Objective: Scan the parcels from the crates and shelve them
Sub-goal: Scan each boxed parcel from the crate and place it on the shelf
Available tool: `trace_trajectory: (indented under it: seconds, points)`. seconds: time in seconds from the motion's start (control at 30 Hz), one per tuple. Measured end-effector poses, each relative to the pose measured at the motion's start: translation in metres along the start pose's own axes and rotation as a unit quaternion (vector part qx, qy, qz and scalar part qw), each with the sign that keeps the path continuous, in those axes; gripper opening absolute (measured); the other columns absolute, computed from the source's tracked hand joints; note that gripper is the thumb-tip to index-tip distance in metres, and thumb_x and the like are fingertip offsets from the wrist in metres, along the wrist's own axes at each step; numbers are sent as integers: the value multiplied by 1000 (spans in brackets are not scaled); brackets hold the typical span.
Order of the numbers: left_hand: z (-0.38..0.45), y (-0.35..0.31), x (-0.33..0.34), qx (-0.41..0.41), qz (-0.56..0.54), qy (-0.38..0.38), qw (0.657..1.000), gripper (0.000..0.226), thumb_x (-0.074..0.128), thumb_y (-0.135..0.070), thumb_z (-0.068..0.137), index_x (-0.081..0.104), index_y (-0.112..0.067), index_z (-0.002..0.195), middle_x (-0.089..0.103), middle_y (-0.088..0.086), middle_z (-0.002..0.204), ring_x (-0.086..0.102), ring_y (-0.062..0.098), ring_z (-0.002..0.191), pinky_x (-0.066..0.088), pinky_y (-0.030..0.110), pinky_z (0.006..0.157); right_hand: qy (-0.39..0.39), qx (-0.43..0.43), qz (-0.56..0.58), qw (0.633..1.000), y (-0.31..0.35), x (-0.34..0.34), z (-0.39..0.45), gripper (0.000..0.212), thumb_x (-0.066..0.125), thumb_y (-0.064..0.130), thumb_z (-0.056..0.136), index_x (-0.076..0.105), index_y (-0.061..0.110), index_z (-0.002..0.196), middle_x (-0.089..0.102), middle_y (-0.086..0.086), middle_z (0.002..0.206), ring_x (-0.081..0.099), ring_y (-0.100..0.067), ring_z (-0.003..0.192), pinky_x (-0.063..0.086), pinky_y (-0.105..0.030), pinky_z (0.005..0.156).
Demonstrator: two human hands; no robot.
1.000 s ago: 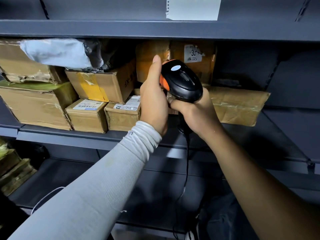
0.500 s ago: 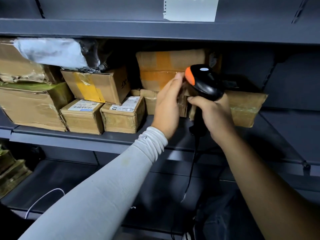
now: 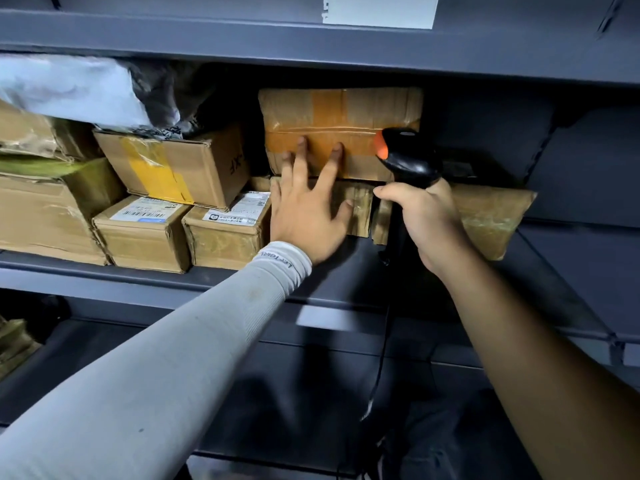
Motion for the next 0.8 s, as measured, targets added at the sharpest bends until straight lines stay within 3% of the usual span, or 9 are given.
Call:
trace_trajectory:
  seconds: [0.2,0.3,0.43,0.57,0.8]
  points:
    - [5,-2,6,34,59,-39,997,84,53,-52,93,12,-41,165,-6,8,174,-1,40,159,12,65,124,24,49,-57,997,-4,15,18,27,77,23,66,79,21,93,79,1,95,74,-22,98,59,-48,96]
    - [10,0,6,36,57,-35,997,84,54,-48,92,14,-38,166,-4,9,174,0,40,159,13,65,124,39,83,-37,995,-7,23,20,14,72,4,84,74,15,91,74,-7,91,75,-26,92,62,-47,86]
    - [13,4,8,43,60,-16,997,91,57,-45,88,10,-38,166,-6,9,174,0,43,158,16,65,123,39,93,-27,995,-12,30,21,11,67,-4,87,71,-2,97,64,-9,74,65,-23,72,59,-40,70]
    - [12,5,12,28,65,-3,997,93,57,-49,89,5,-39,166,-11,8,174,-3,41,159,15,64,124,39,90,-31,995,-14,36,20,14,66,-5,85,66,8,80,59,-5,61,60,-19,62,53,-32,57]
    - [5,9,8,11,79,-17,997,100,62,-45,87,2,-36,166,-9,10,174,4,40,159,13,63,125,61,97,-6,993,-16,43,19,13,66,-5,84,64,7,82,56,-4,62,57,-16,59,52,-31,55]
Point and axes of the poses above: each hand's wrist, its own z-axis towards the middle knuckle, its own x-axis out of the palm, y = z × x, the point moved 7 cm from there along z, towards the middle knuckle
